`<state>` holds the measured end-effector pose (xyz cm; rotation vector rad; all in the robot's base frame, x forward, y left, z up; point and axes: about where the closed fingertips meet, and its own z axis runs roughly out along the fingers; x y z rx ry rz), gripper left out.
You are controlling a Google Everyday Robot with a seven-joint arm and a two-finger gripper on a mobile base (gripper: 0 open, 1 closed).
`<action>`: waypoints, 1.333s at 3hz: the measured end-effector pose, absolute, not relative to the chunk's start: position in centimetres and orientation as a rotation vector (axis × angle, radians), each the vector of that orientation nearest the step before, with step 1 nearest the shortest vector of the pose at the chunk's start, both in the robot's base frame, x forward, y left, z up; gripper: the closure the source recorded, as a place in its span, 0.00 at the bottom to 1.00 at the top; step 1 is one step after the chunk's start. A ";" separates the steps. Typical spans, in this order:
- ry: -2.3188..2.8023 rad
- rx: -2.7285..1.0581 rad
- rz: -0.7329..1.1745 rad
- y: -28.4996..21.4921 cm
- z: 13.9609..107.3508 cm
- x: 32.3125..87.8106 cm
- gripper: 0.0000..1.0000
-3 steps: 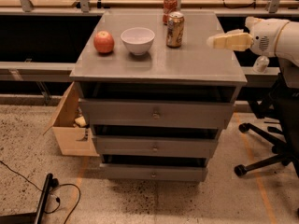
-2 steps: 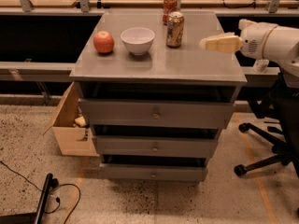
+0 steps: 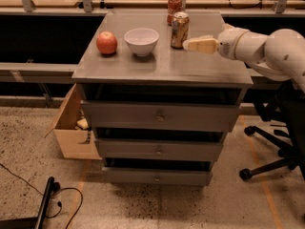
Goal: Pick orange can
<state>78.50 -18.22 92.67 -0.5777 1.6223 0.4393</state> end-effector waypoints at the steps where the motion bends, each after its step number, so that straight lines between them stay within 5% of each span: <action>1: 1.595 -0.607 0.444 -15.8 92.1 81.7 0.00; 3: 1.591 -0.637 0.450 -12.0 90.5 86.4 0.00; 4: 1.603 -0.632 0.448 -11.5 89.5 88.4 0.16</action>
Offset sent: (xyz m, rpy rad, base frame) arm 0.0874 0.0670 -0.0178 -0.0357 -0.0423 0.0551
